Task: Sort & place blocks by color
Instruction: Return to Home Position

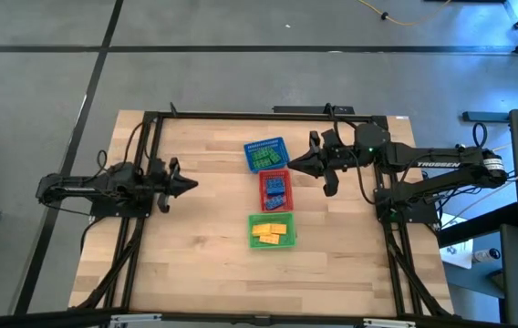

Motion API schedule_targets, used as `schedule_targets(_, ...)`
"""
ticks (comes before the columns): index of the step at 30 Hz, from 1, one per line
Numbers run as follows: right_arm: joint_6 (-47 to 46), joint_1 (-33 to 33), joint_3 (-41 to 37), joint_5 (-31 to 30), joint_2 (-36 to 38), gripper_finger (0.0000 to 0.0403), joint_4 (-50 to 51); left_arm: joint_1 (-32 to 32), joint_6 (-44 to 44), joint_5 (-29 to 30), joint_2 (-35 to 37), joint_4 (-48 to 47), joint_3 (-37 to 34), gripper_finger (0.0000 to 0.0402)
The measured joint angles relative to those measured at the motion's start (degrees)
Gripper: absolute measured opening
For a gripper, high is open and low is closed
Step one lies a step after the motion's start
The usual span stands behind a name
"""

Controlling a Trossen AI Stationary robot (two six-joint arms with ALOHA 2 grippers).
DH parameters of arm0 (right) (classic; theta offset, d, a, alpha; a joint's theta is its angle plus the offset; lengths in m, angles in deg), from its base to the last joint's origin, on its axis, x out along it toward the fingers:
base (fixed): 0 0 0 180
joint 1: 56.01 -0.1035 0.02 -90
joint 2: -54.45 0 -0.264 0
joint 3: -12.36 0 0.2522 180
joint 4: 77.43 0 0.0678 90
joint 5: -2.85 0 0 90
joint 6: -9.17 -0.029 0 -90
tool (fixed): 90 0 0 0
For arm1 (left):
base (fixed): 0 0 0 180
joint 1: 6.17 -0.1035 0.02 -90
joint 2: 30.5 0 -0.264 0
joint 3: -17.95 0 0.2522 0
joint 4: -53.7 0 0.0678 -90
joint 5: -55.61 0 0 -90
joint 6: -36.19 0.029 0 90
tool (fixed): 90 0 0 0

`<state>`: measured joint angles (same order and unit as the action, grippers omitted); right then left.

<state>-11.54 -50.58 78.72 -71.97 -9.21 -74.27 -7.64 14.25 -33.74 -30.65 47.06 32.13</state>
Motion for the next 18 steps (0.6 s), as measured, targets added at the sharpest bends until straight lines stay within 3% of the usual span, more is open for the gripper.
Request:
schedule_targets(11, 1.78, 0.00, 0.00, 1.66, 0.00, 0.0002, 0.18, 0.00, 3.11, 0.29, 0.00, -0.74, 0.00, 0.0000)
schedule_targets(18, 5.23, 0.00, -0.04, 4.02, 3.01, 0.0002, 11.33, 0.00, 3.06, 0.30, 0.00, -0.72, 0.00, 0.0000)
